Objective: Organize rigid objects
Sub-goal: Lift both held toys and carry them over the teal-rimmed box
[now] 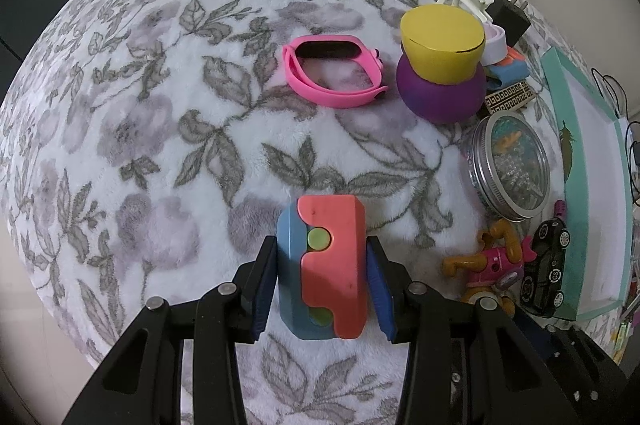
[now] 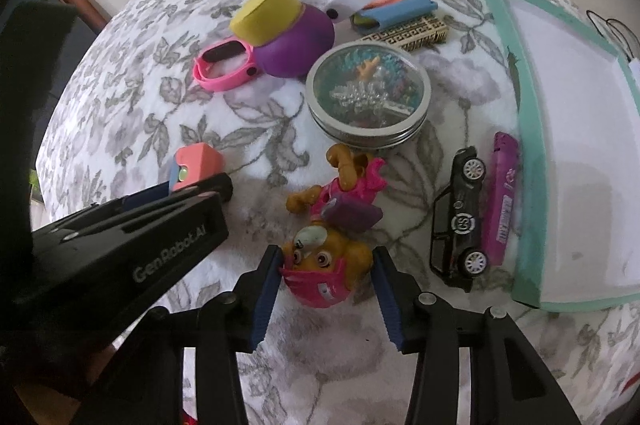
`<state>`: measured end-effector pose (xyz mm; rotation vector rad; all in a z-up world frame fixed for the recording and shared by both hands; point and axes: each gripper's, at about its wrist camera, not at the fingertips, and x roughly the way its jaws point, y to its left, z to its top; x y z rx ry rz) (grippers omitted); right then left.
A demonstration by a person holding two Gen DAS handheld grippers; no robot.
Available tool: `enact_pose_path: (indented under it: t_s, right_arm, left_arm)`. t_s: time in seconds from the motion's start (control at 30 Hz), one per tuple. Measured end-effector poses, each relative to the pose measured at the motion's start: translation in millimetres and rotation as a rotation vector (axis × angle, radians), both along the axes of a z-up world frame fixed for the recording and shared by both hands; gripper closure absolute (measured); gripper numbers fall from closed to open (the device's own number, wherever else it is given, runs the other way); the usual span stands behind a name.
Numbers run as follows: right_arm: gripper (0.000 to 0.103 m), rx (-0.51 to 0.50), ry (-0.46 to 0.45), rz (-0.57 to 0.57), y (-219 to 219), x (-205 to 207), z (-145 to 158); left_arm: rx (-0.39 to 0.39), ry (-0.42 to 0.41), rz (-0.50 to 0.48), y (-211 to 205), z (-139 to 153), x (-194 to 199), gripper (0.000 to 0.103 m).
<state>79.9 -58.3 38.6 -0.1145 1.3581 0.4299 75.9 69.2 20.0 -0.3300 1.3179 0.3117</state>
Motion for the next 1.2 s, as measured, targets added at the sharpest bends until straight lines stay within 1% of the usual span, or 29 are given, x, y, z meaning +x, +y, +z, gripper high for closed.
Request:
enact_pose_path:
  t_s: [0.13, 0.23, 0.3, 0.53, 0.7, 0.8, 0.9, 1.03, 1.1, 1.2]
  right_arm:
    - [0.053, -0.018, -0.022, 0.0, 6.3, -0.2, -4.5]
    - [0.052, -0.06, -0.061, 0.035, 15.6, -3.3, -5.5]
    - [0.053, -0.077, -0.074, 0.049, 20.4, -4.4, -6.5]
    - [0.054, -0.022, -0.052, 0.021, 8.6, -3.4, -3.0]
    - [0.054, 0.01, -0.044, -0.01, -3.8, -0.4, 4.3]
    - [0.054, 0.047, -0.038, -0.027, -11.7, 0.9, 9.9]
    - [0.054, 0.071, -0.05, -0.043, -20.5, 0.7, 19.4]
    - [0.054, 0.132, -0.101, -0.061, -32.2, 0.0, 43.3]
    - [0.054, 0.151, -0.145, -0.081, -40.7, 0.4, 57.2]
    - [0.054, 0.124, -0.234, -0.118, -53.7, 4.3, 74.6]
  left_arm:
    - [0.01, 0.001, -0.003, -1.9, 0.9, 0.6, 0.058]
    - [0.015, 0.0, -0.004, -4.0, 1.3, 1.7, 0.059]
    - [0.016, -0.002, -0.004, -6.1, 1.5, 2.1, 0.059]
    - [0.006, -0.016, 0.003, -4.0, 3.9, -0.1, 0.059]
    - [0.002, -0.036, 0.016, 0.3, 11.9, -3.3, 0.059]
    - [0.009, -0.055, 0.022, 2.6, 19.5, -4.2, 0.059]
    - [0.003, -0.086, 0.028, 5.3, 32.5, -7.0, 0.059]
    - [0.027, -0.174, 0.025, 6.1, 62.5, -8.6, 0.059]
    - [0.033, -0.217, 0.022, 4.7, 75.5, -9.5, 0.059]
    - [0.058, -0.271, -0.002, -5.3, 92.8, -10.0, 0.059]
